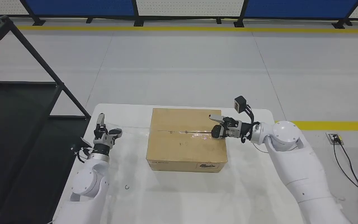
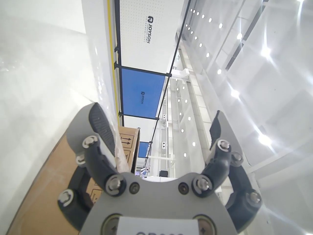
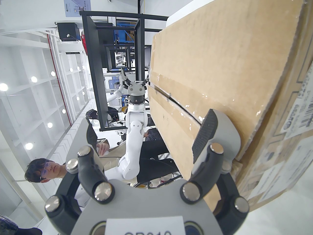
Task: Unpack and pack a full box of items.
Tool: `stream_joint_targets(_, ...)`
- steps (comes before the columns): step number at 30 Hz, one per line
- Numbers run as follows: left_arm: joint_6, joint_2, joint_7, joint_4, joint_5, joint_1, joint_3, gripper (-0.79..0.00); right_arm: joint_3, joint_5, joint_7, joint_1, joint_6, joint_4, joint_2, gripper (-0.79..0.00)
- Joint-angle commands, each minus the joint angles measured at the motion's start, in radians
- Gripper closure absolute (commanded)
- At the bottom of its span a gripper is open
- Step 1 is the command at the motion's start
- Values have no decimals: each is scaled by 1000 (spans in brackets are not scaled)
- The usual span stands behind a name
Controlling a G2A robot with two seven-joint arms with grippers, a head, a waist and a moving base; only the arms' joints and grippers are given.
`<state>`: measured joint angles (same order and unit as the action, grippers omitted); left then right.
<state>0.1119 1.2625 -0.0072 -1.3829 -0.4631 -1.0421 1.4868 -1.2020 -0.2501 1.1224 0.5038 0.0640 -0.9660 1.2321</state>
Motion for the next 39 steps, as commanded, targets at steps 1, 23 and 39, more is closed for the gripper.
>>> stream_joint_targets(1, -3, -1, 9, -17, 16, -10, 6, -785, 0, 0, 0, 0, 0, 0, 0, -785)
stream_joint_targets(23, -61, -16, -124, -141, 133, -224, 70, -785, 0, 0, 0, 0, 0, 0, 0, -785)
stream_joint_targets(39, -126, 20, -173, 113, -48, 19, -57, -785, 0, 0, 0, 0, 0, 0, 0, -785)
